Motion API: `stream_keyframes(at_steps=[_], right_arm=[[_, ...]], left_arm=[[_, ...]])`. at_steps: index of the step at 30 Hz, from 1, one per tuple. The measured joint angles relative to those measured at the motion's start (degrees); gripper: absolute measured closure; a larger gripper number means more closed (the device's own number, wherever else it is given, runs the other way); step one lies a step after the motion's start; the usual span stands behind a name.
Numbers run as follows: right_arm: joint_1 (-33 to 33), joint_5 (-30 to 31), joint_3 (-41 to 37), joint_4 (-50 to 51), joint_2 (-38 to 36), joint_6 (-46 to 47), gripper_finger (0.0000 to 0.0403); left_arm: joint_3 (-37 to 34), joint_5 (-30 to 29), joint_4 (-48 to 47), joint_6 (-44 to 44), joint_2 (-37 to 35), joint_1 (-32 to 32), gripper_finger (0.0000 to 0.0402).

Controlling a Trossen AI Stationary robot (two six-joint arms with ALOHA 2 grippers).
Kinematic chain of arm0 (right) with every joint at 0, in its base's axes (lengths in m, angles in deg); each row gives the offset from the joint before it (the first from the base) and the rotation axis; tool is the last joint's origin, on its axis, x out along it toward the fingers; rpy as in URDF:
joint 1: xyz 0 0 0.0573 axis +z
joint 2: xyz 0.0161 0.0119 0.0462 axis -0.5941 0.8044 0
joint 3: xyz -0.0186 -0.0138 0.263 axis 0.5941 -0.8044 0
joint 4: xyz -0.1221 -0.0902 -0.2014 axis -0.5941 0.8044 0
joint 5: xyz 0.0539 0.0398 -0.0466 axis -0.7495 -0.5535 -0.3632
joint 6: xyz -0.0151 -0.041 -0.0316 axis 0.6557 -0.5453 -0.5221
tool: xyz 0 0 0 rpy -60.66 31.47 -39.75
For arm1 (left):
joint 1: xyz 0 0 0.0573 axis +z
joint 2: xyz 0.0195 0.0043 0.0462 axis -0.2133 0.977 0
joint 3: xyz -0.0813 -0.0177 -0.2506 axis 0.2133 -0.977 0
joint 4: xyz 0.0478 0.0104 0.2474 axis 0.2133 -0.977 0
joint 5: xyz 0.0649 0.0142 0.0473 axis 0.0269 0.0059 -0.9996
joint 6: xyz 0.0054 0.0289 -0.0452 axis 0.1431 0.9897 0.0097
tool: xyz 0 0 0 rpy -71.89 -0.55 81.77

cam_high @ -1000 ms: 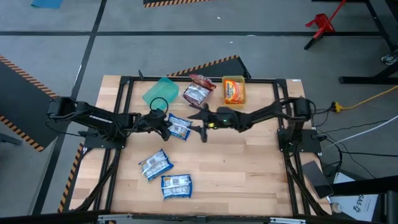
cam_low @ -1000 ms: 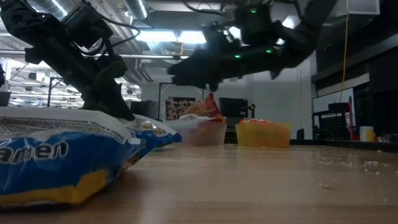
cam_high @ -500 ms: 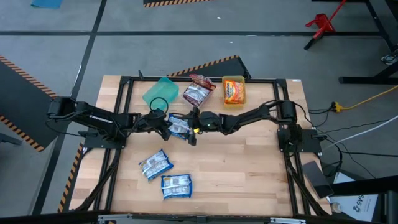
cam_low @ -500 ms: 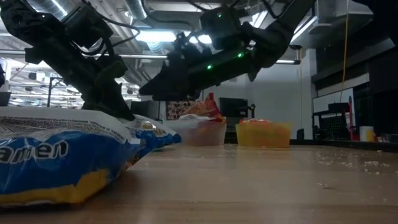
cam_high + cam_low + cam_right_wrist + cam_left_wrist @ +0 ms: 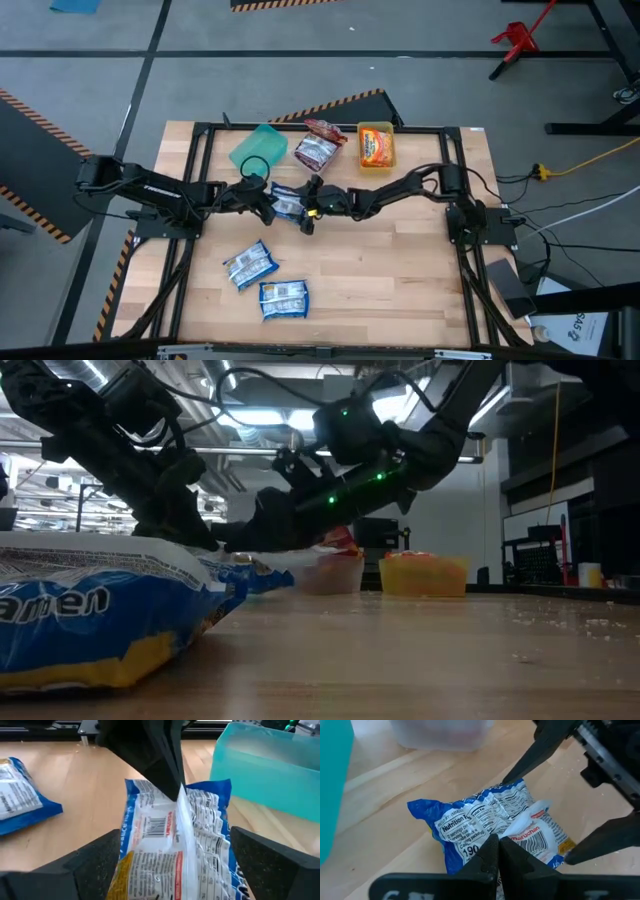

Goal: Sort Maruchan noodles
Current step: Put the top blue noodle pack into the blue bin

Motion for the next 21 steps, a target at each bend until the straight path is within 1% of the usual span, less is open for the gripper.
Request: stream_keyframes(at_steps=[3,7,9,11,15,18,21], right_arm=[[-0.36,0.00,0.01,-1.62,0.94,0.06,0.0045],[-0.38,0.40,0.02,-1.18,1.95,1.45,0.0045],[-0.36,0.71,0.00,-1.16,2.08,1.67,0.0052],[-0.36,1.61,0.00,-1.18,2.08,1.72,0.0068],[-0.34,4.19,0.00,-1.23,2.08,1.73,0.0124],[-0.36,4.73,0.00,-1.18,2.08,1.72,0.0183],[-0.34,3.99,0.00,-0.94,2.08,1.53,0.0244]], left_arm=[[0.00,0.04,0.36,-0.25,0.00,0.00,0.0401],[0.00,1.09,2.14,-0.41,0.00,0.00,0.0401],[0.00,1.52,3.05,-0.43,0.00,0.00,0.0401],[0.00,1.57,3.40,-0.42,0.00,0.00,0.0401],[0.00,1.61,3.41,-0.43,0.00,0.00,0.0401],[0.00,1.57,3.43,-0.47,0.00,0.02,0.0401],[0.00,1.59,3.70,-0.47,0.00,0.02,0.0401]])
